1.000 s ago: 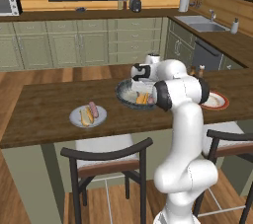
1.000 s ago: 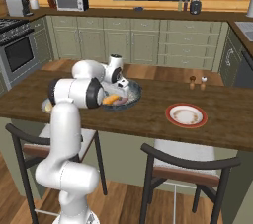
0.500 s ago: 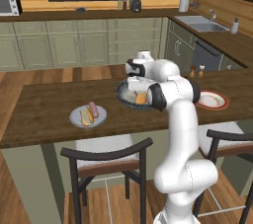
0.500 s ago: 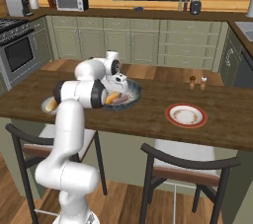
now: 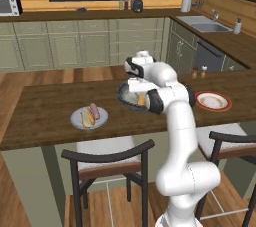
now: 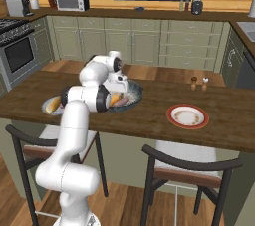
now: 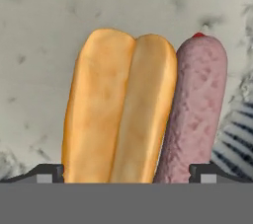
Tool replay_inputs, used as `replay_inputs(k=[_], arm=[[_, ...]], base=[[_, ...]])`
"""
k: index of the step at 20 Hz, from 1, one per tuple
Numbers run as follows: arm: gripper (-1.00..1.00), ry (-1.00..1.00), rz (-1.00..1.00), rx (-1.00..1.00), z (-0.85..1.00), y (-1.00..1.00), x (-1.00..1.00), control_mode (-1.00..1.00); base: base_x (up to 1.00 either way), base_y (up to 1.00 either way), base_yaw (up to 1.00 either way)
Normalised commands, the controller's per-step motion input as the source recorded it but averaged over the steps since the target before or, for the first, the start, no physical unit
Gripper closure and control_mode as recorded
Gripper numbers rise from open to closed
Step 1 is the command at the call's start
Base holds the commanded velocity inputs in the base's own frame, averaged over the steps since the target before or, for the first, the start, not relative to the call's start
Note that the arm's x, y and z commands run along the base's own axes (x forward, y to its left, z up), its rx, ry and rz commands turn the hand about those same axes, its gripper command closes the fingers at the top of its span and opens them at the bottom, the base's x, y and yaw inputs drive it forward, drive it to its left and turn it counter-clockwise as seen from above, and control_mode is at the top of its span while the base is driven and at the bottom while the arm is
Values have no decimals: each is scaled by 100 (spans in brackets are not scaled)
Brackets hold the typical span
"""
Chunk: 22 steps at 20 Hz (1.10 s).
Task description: Place one bun and one sausage from the bowl on each plate.
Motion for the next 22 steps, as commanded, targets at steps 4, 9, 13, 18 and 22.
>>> replay_inputs(k=[4,9,13,18,22], arm=[[-100,2,5,0,-39,4,0,-100],[-100,1,5,-4,-60,2,0,-100],[-100,0,6,-9,-81,0,0,-100],[-100,0,7,-1,-39,0,-6,-100],[100,0,7,0,-24,6,-4,-100]], base=[[0,0,0],[0,0,0],[0,0,0],[0,0,0],[0,0,0]])
